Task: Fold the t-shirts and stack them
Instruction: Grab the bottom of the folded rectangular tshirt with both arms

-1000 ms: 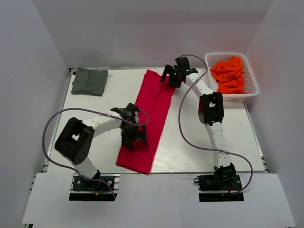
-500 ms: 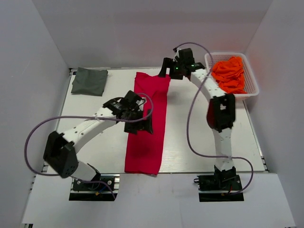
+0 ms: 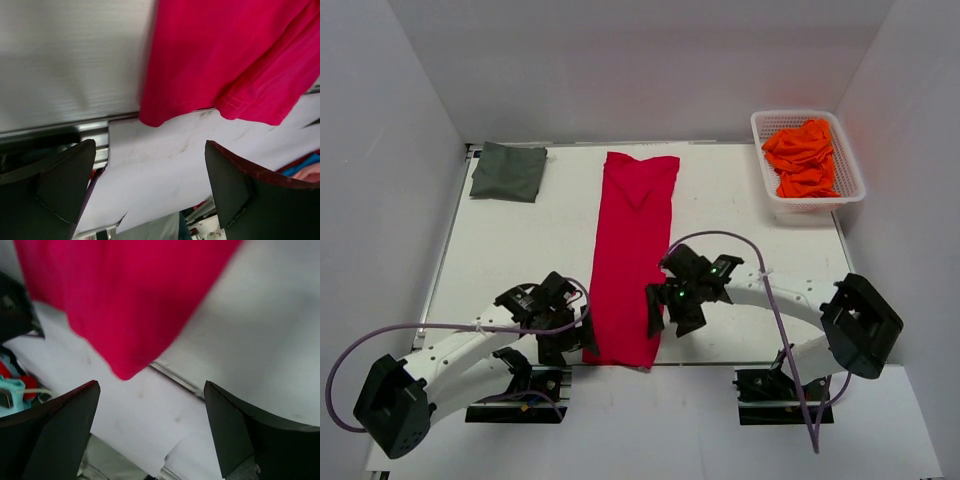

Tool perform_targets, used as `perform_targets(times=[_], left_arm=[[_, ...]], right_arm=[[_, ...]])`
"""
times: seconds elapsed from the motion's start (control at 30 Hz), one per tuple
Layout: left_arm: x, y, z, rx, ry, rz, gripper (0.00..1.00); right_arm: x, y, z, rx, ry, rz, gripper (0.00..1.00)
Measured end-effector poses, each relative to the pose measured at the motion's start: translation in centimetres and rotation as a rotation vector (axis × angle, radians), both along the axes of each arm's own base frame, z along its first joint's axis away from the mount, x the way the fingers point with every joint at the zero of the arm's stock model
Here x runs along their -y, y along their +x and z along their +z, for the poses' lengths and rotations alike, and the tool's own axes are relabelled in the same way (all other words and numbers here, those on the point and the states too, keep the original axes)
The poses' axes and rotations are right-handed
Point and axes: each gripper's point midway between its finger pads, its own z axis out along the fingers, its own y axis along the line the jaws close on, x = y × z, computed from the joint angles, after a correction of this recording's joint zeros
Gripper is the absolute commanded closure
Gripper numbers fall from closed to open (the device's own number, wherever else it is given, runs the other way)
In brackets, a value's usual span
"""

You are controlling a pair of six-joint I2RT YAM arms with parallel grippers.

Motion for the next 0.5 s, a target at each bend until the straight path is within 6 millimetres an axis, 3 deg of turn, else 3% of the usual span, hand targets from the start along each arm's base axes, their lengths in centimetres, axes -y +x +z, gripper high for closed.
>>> perform_targets(times=[0.1,0.2,0.23,0.33,0.5], left_arm=[[0.6,-0.4,-0.8,0.011,-0.066,0.002,0.13],[0.9,-0.6,-1.5,0.016,-0.102,-0.007,0.25],[1.1,-0.6,-1.6,0.018,-0.106,-0.010,0.35],[1.5,0.0,-1.6,0.043,-0.124,-0.021,0.47],[2.1,0.9,-1.7,0.082,-0.148,-0.029,0.49]], right_arm=[[-1.9,-2.8,0.4,-0.022,0.019,0.040,0.13],[-2.9,-4.2,0.0,-0.031,0.032,0.032,0.26],[-2.9,-4.4,-0.5,-0.035,0.031,0.019,0.30],[-1.8,-5.1,-2.5,-0.068,-0.011,-0.027,0.32],[-2.5,-5.9,-4.2,-0.103,-0.034,-0.028,0.48]])
